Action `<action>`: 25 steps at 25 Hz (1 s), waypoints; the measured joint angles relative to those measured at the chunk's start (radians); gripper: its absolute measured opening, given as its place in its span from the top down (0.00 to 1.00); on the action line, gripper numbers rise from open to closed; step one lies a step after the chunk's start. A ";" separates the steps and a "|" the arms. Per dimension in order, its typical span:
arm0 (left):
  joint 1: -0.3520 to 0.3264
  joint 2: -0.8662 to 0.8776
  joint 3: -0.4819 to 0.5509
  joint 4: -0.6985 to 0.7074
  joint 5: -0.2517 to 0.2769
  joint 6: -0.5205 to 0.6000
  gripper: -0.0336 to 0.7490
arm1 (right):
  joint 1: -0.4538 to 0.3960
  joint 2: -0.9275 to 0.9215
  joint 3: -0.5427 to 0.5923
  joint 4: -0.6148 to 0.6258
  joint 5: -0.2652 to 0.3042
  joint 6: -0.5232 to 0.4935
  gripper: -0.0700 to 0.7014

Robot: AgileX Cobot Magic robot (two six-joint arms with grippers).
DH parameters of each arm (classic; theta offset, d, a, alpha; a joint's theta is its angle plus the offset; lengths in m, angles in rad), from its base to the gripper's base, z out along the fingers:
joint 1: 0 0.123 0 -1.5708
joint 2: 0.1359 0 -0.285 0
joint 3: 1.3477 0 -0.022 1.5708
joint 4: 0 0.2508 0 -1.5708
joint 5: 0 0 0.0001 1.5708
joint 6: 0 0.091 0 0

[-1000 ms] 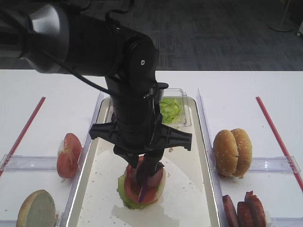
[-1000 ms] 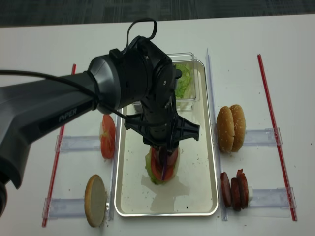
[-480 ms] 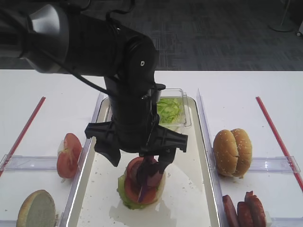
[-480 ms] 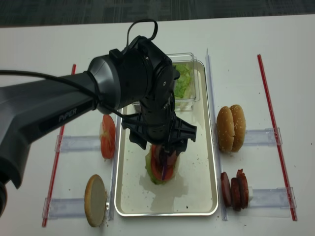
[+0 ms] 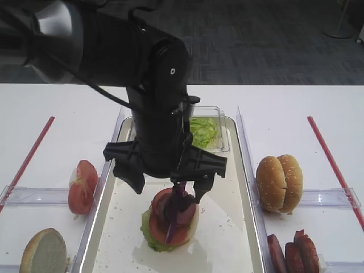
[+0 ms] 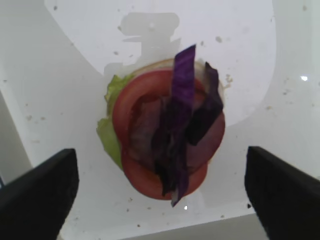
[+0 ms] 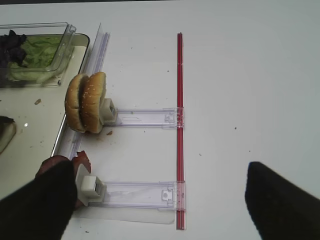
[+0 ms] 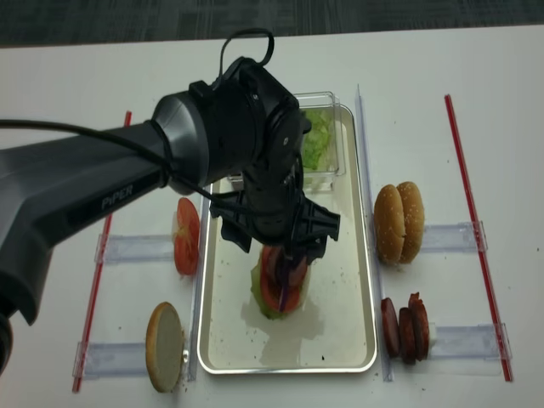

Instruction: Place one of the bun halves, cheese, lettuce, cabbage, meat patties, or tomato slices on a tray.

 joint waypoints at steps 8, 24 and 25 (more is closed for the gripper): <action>0.023 0.000 -0.103 0.030 0.054 -0.014 0.16 | 0.000 0.000 0.000 0.000 0.000 0.000 0.01; 0.047 0.000 -0.265 0.060 0.170 0.014 0.16 | 0.000 0.000 0.000 0.000 0.000 0.000 0.01; 0.050 0.000 -0.276 0.062 0.173 0.020 0.16 | 0.000 0.000 0.000 0.000 0.000 0.000 0.01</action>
